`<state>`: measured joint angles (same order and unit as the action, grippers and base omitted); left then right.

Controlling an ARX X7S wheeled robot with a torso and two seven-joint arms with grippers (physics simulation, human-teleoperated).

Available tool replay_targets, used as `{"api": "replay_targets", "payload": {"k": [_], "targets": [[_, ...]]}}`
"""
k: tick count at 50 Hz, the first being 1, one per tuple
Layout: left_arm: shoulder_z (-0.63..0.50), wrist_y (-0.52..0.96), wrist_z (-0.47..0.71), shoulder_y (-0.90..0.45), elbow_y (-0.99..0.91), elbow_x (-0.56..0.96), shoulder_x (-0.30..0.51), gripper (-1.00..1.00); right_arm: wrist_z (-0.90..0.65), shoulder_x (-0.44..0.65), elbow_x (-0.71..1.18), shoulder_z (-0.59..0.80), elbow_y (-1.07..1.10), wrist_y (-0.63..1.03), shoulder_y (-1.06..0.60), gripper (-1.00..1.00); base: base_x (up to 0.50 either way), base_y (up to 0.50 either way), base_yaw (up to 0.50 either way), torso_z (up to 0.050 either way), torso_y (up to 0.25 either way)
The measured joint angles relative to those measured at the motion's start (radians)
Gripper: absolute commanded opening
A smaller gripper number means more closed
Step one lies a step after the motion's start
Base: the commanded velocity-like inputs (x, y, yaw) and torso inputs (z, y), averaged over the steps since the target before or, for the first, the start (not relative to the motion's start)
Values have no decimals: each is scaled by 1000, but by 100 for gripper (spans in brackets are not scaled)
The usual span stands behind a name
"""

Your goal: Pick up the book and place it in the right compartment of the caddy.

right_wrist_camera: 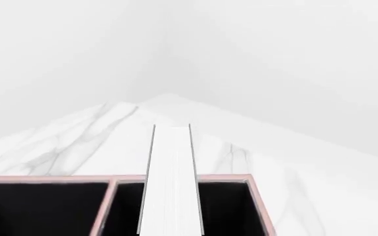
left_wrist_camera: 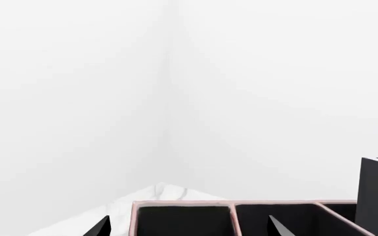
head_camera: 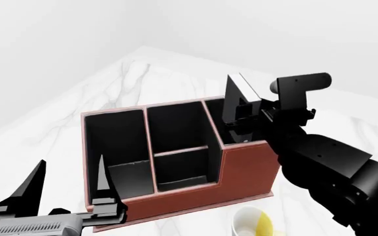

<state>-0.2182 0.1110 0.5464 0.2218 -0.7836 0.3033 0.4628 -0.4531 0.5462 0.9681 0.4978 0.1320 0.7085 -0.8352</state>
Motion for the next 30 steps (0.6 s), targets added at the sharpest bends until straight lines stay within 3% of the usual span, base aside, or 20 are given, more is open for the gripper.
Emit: {"api": "replay_targets", "payload": {"k": [30], "targets": [[-5,-4,7,1,-1,0,6,100,22,-11,-28,15,-47,-42,31,-100,0,0,0,0,2]]}}
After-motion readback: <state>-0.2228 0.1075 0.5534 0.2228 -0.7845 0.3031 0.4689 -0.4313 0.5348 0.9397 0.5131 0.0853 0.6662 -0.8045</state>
